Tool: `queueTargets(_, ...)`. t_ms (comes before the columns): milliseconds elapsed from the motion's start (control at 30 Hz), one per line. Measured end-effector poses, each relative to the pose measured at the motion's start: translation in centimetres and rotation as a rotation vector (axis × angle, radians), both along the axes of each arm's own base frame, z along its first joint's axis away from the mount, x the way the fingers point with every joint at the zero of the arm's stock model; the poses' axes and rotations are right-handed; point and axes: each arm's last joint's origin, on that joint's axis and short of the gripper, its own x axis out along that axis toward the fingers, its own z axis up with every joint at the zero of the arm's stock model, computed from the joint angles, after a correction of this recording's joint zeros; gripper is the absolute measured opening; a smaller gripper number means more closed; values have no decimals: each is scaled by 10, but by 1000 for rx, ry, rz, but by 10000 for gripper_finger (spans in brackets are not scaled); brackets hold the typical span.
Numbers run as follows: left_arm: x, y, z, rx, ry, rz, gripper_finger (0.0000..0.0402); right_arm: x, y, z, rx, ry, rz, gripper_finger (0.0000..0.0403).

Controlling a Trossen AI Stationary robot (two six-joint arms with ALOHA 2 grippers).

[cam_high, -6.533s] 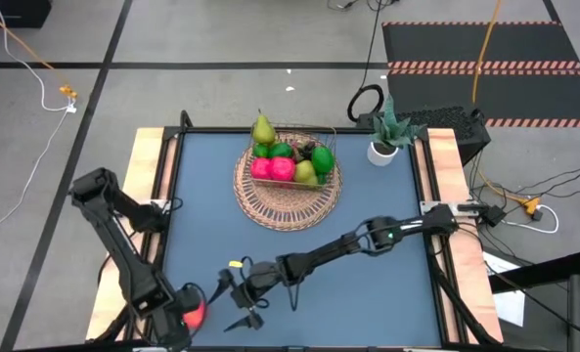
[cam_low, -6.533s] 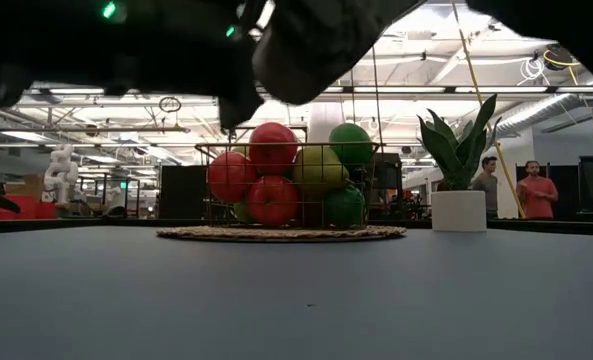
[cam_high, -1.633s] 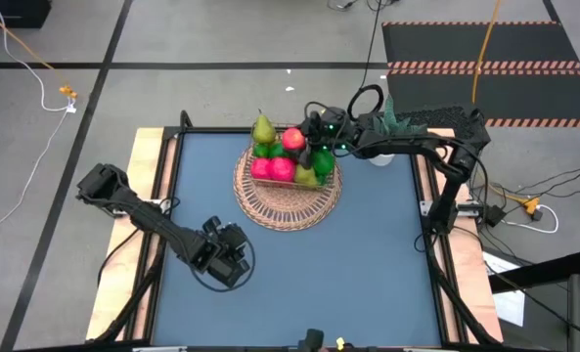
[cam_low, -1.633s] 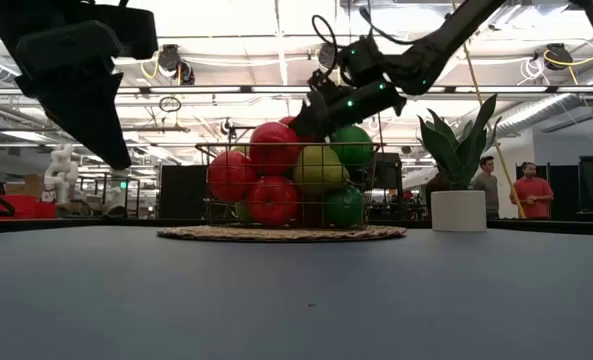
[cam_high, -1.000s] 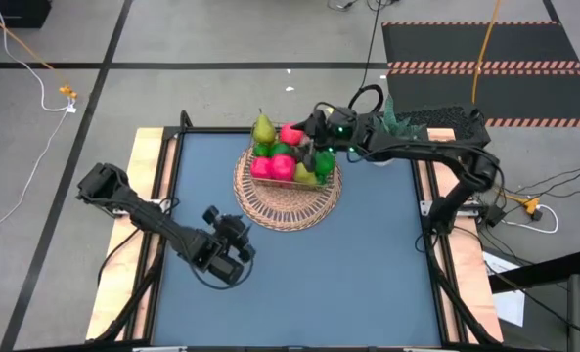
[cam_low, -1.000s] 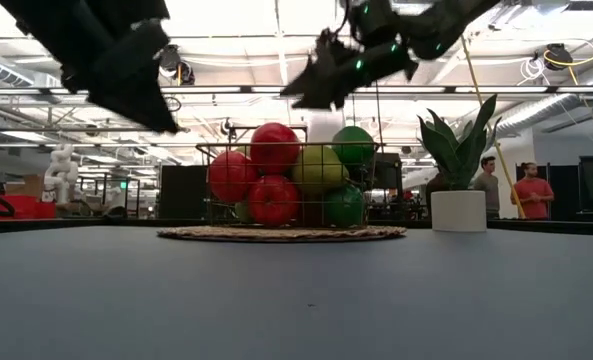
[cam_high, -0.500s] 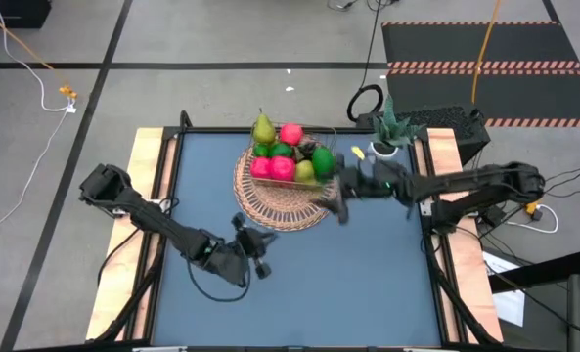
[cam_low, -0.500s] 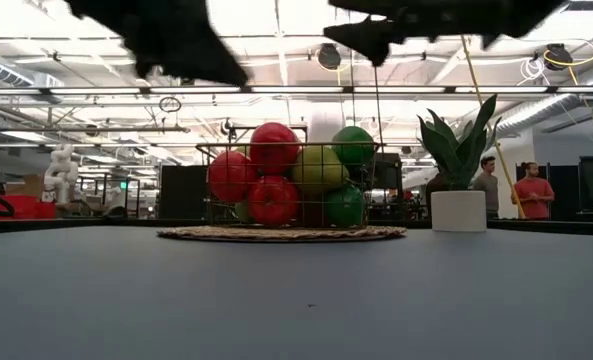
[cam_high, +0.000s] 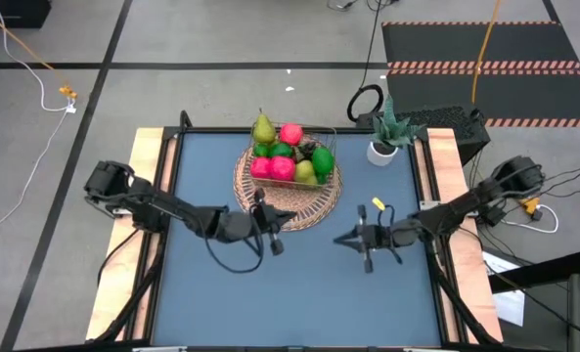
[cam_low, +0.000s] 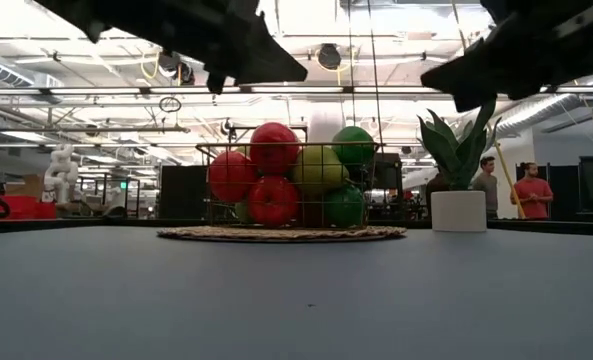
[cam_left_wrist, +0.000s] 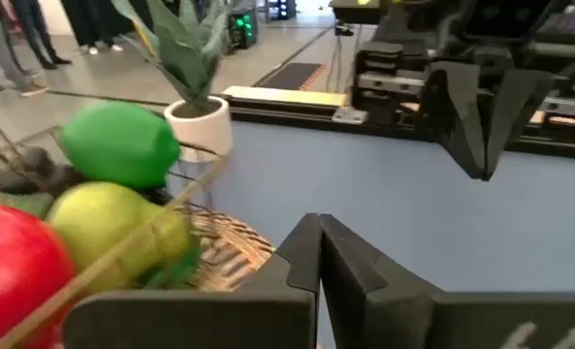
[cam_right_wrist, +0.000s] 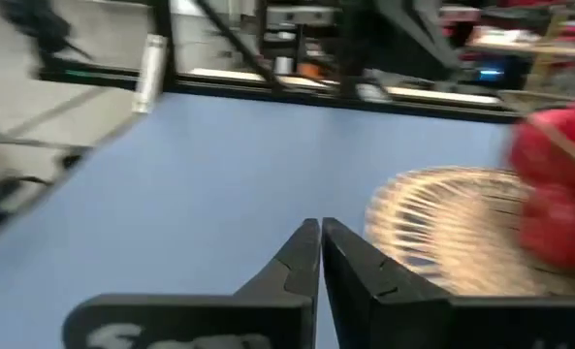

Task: Build produce basket
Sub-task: Return to Home Position

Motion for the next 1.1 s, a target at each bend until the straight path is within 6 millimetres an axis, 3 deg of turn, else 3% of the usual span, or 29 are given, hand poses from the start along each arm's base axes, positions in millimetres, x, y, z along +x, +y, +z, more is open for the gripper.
queueTargets(233, 0, 20, 20, 54, -81, 26, 3, -18, -12, 15, -66, -9, -39, 3)
queueTargets(533, -6, 22, 37, 91, -140, 10, 7, -54, -34, 44, 18, -71, 35, 1)
queueTargets(800, -7, 29, 22, 71, -108, 30, 15, -55, -49, 44, 37, -57, 89, 0)
queueTargets(1100, -33, 42, -10, -15, -208, 37, 9, -42, -69, 37, 113, -7, 167, 0)
